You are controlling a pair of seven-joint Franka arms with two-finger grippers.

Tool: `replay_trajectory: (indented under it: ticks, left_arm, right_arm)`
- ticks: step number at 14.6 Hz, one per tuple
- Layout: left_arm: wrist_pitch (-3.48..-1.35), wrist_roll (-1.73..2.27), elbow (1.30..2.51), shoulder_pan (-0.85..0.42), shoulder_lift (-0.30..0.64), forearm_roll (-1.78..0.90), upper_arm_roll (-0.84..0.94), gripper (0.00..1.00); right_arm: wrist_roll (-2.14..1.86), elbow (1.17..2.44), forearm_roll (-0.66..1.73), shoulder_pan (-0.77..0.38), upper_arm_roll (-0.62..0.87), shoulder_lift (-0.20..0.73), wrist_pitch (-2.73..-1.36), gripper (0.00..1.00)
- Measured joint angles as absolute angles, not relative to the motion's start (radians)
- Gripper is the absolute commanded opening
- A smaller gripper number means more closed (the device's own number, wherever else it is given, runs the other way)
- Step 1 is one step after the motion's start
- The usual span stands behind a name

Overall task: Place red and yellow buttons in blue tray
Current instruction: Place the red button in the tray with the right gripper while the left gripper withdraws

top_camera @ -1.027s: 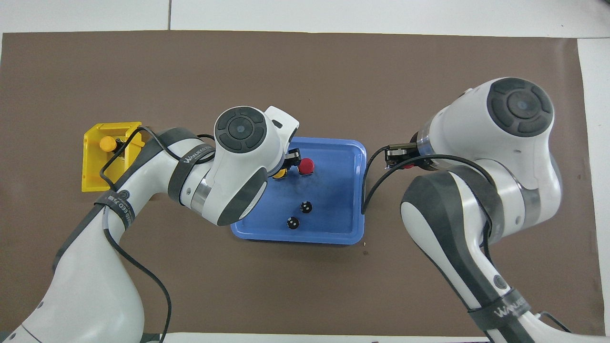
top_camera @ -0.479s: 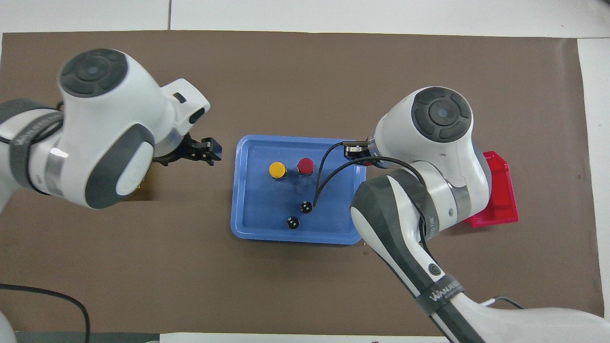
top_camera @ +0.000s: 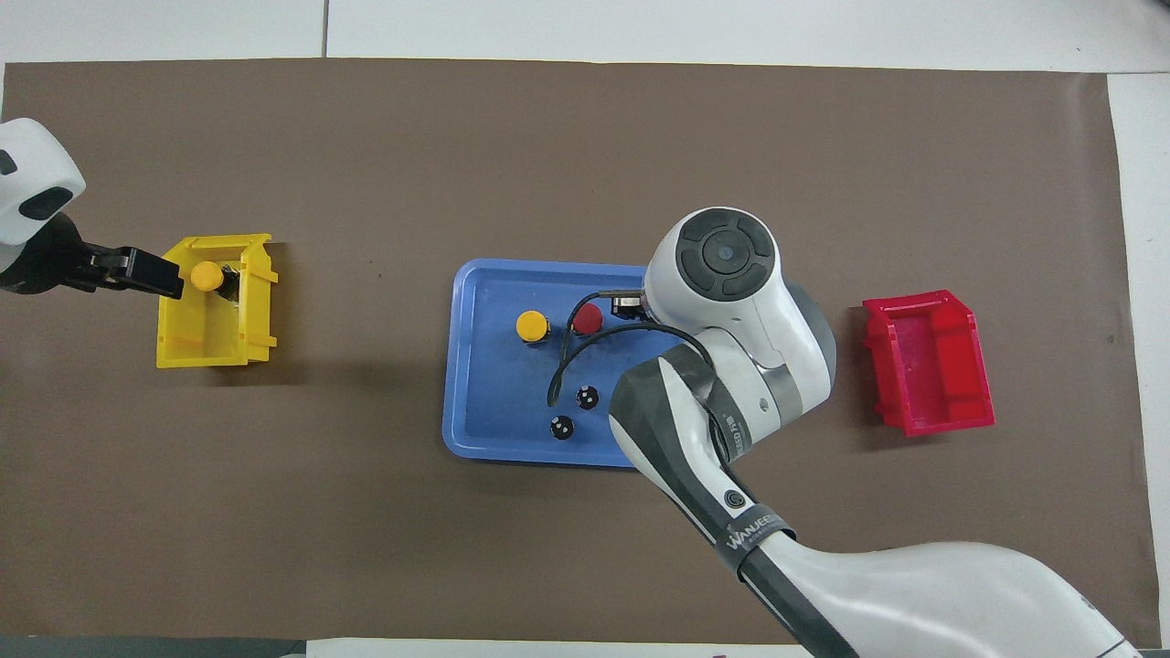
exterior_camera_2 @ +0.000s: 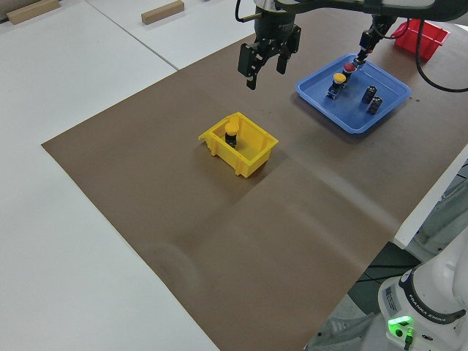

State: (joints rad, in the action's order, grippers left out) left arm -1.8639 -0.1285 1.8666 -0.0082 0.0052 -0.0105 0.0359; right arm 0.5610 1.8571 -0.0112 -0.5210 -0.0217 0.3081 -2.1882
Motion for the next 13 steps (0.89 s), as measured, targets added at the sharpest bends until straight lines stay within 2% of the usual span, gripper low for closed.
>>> replay_trajectory:
  ticks: [2, 3, 4, 5, 9, 13]
  left_arm:
    - [-2.009, -0.128, 1.949, 0.002, 0.027, -0.011, 0.036, 0.69]
    - [-2.061, -0.128, 1.969, 0.010, 0.049, -0.011, 0.036, 0.68]
    - [-2.098, -0.128, 1.976, 0.018, 0.072, -0.011, 0.037, 0.68]
    - [-2.127, -0.128, 1.976, 0.022, 0.094, -0.011, 0.036, 0.68]
    - [-2.213, -0.128, 1.976, 0.023, 0.153, -0.011, 0.038, 0.68]
    - [-2.246, -0.119, 1.976, 0.023, 0.187, -0.011, 0.038, 0.68]
  right_arm:
    - [0.561, 1.857, -0.027, -0.524, -0.022, 0.325, -2.197, 0.41]
    - [0.562, 1.858, -0.028, -0.526, -0.022, 0.329, -2.200, 0.54]
    - [0.563, 1.858, -0.028, -0.526, -0.022, 0.329, -2.202, 0.82]
    - [0.564, 1.858, -0.028, -0.526, -0.022, 0.329, -2.202, 0.98]
    - [0.568, 1.836, -0.030, -0.525, -0.028, 0.328, -2.189, 1.00]
    - [0.570, 1.692, -0.035, -0.462, -0.045, 0.282, -2.018, 1.00]
